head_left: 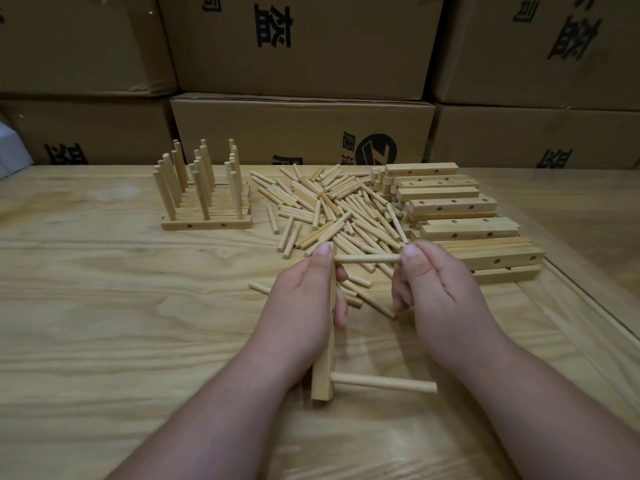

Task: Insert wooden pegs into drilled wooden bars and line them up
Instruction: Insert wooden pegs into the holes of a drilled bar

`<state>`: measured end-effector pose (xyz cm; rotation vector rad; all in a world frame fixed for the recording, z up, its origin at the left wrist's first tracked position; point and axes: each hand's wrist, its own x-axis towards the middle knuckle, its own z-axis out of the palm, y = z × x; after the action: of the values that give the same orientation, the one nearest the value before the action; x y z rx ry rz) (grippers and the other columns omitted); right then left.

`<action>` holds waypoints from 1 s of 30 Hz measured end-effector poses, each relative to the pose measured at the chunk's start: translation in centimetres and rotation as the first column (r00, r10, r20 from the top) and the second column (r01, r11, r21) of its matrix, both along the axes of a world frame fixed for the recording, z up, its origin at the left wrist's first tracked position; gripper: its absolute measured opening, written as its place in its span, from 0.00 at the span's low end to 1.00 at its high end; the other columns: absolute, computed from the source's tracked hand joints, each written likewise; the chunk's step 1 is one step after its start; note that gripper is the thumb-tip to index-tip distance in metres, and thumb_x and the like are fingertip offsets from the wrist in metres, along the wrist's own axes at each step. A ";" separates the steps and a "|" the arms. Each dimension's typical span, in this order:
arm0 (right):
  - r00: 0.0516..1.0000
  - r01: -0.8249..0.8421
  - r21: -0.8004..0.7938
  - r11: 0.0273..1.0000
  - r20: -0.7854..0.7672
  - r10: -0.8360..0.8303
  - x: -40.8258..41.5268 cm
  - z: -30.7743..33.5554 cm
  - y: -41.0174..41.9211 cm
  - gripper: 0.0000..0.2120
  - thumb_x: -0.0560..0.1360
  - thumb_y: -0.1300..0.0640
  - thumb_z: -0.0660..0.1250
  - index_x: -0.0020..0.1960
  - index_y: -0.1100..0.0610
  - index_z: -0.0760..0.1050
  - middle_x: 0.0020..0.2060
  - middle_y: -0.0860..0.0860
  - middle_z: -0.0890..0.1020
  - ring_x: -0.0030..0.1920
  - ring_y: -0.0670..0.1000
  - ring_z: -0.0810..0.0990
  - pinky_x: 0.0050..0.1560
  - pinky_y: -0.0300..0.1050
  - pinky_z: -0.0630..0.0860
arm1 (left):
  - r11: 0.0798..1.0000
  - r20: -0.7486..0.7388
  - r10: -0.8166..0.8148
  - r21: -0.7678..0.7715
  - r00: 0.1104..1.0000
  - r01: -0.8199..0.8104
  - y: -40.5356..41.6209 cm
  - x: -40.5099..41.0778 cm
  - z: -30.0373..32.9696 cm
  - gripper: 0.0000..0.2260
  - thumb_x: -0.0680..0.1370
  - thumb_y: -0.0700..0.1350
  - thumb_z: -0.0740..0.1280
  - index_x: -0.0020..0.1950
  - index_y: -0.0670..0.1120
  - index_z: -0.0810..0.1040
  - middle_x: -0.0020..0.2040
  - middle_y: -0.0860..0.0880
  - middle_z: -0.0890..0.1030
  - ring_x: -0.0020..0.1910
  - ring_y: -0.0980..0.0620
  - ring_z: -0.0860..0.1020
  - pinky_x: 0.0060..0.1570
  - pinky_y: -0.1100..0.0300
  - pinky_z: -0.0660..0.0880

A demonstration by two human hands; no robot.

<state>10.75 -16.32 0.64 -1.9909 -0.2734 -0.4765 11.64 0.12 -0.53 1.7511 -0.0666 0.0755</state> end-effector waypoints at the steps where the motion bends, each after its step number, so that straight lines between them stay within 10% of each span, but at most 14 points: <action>1: 1.000 0.000 -0.010 1.000 0.006 0.000 0.0 0.0 0.1 0.19 0.80 0.45 0.53 0.36 0.54 0.68 0.29 0.53 0.74 0.33 0.56 0.75 0.37 0.55 0.72 | 1.000 0.013 0.013 -0.001 1.000 -0.013 0.0 0.0 -0.1 0.26 0.84 0.64 0.49 0.43 0.49 0.78 0.25 0.50 0.77 0.27 0.61 0.74 0.34 0.66 0.69; 23: 0.998 0.052 0.284 0.957 -0.049 -0.040 0.5 -1.0 -0.9 0.23 0.81 0.43 0.53 0.40 0.55 0.77 0.28 0.48 0.72 0.31 0.45 0.70 0.32 0.35 0.68 | 0.973 -0.041 0.012 -0.229 0.999 -0.021 -0.1 0.1 0.2 0.24 0.84 0.63 0.52 0.44 0.51 0.80 0.26 0.49 0.77 0.25 0.55 0.73 0.29 0.62 0.71; 30: 0.957 0.143 -0.405 0.903 -0.177 -0.231 1.0 -1.3 -1.6 0.09 0.74 0.39 0.69 0.41 0.43 0.78 0.40 0.42 0.77 0.41 0.39 0.75 0.38 0.36 0.66 | 0.877 -0.112 0.081 -0.464 0.990 -0.124 0.3 0.6 0.5 0.27 0.85 0.61 0.52 0.39 0.52 0.84 0.26 0.48 0.76 0.21 0.51 0.72 0.22 0.64 0.70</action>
<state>11.79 -17.97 -0.61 -2.4540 -0.0330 -0.3322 12.20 0.44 -0.05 1.2651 0.1052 0.0829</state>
